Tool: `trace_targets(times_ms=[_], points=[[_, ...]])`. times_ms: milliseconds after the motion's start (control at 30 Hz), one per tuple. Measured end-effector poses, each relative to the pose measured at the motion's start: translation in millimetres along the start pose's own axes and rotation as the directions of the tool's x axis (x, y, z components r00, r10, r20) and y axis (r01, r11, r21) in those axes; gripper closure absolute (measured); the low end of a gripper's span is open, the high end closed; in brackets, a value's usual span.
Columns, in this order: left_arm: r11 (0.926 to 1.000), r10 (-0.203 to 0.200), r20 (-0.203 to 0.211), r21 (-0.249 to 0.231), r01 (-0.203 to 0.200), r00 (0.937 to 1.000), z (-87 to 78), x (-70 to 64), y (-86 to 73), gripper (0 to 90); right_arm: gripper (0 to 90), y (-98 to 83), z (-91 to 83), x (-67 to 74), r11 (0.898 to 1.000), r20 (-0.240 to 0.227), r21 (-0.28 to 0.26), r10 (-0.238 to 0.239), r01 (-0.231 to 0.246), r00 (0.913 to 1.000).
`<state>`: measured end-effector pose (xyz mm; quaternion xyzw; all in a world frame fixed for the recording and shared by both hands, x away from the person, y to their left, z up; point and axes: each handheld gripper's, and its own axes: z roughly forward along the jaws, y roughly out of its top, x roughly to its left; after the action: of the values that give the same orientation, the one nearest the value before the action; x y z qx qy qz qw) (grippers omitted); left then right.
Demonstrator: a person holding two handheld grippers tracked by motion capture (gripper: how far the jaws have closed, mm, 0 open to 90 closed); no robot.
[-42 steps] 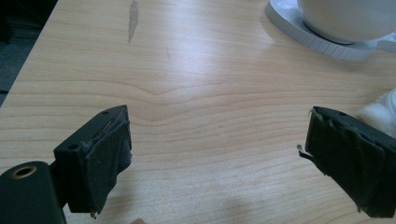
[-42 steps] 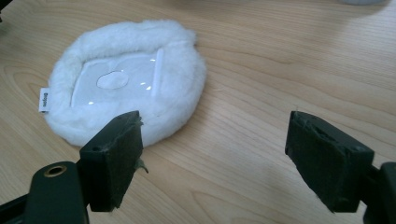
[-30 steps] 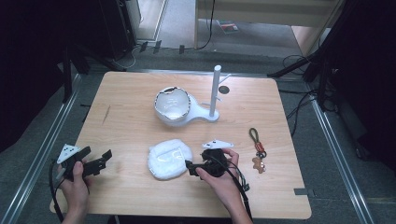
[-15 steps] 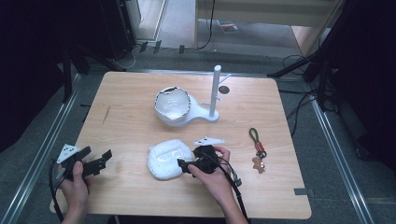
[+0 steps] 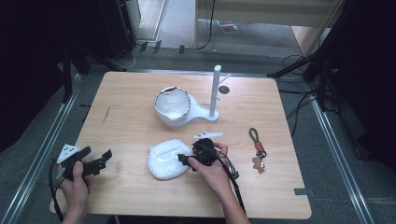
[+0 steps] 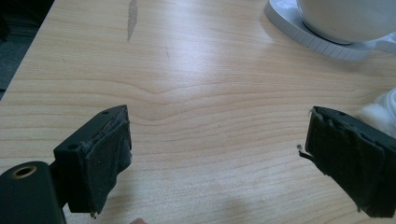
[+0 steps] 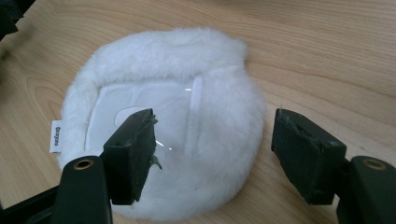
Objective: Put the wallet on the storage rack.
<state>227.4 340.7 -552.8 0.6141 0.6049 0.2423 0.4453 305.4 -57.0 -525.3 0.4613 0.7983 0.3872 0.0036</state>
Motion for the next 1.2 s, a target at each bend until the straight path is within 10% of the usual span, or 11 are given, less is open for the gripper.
trace_targets(times_ms=[667, 900, 1200], points=[[1.0000, 0.000, -0.001, 0.002, 0.000, 1.0000, 0.6, 0.2, 0.1, 7.7, 43.0, 0.5, 13.9, -1.0, 0.999, -0.048, 0.050, 0.023, -0.021, 0.9986], [1.0000, 0.000, -0.002, 0.002, 0.000, 1.0000, 0.5, 0.1, 0.0, 7.7, 70.4, -4.2, 15.8, -9.9, 0.998, -0.115, 0.043, 0.052, -0.048, 0.9920], [1.0000, -0.005, 0.000, 0.002, 0.005, 1.0000, 0.4, 0.7, 0.1, 7.7, 84.4, -8.9, 14.4, 3.5, 1.000, -0.047, -0.008, -0.028, 0.028, 0.9985]])
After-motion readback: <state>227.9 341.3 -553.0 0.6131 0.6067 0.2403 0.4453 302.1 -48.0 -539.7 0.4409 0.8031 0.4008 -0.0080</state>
